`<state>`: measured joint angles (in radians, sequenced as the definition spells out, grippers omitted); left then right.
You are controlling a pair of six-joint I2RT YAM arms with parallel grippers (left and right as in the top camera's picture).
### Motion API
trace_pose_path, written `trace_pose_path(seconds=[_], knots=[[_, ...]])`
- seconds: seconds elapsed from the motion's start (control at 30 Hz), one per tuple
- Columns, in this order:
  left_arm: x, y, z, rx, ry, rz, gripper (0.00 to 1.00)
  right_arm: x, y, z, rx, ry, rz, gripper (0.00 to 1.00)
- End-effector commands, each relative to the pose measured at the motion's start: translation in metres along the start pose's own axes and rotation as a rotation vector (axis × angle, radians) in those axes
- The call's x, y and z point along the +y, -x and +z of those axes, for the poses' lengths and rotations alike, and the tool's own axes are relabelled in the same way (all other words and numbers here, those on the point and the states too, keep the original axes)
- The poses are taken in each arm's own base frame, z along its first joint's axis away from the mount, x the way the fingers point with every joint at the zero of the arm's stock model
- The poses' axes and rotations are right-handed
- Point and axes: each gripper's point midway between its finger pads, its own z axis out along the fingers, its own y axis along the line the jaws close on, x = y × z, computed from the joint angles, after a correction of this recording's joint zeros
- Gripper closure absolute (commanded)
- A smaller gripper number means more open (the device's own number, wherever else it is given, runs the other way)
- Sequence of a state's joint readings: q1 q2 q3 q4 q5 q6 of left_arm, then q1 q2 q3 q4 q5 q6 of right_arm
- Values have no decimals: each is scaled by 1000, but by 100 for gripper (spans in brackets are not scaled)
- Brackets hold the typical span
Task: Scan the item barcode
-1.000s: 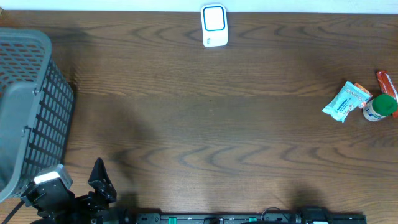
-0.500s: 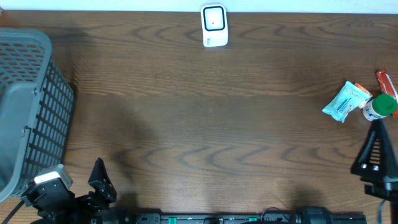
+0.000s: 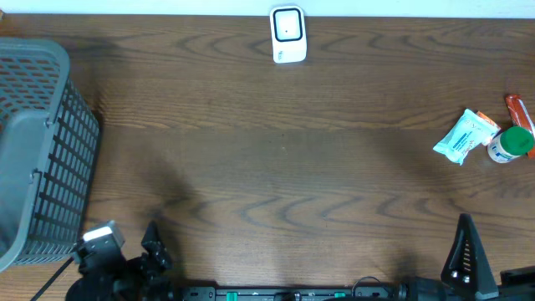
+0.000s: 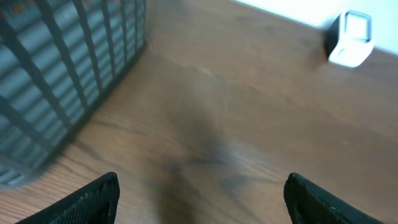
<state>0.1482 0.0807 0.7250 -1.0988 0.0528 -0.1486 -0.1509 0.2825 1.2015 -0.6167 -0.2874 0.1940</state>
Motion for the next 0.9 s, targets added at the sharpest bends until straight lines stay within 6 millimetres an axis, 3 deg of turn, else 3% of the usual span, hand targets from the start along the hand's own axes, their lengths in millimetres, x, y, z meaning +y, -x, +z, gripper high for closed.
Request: trace_pose_path(seconds=[0.0,0.27,0.53,0.63,0.87], knots=[[2,-7,10,6,3,18,15,5,-9,1,33,38,22,1],[7,-32,38,77,18,19,15,4,-25,7,73,51,45,1],[16,-72,69,189,41,20,15,-11,7,7,-73,-53,-1,1],[18,-83,74,220,48,20,15,-19,13,-5,-113,-121,-10,1],[19,-88,77,234,51,20,15,4,17,-65,-204,-59,-23,1]])
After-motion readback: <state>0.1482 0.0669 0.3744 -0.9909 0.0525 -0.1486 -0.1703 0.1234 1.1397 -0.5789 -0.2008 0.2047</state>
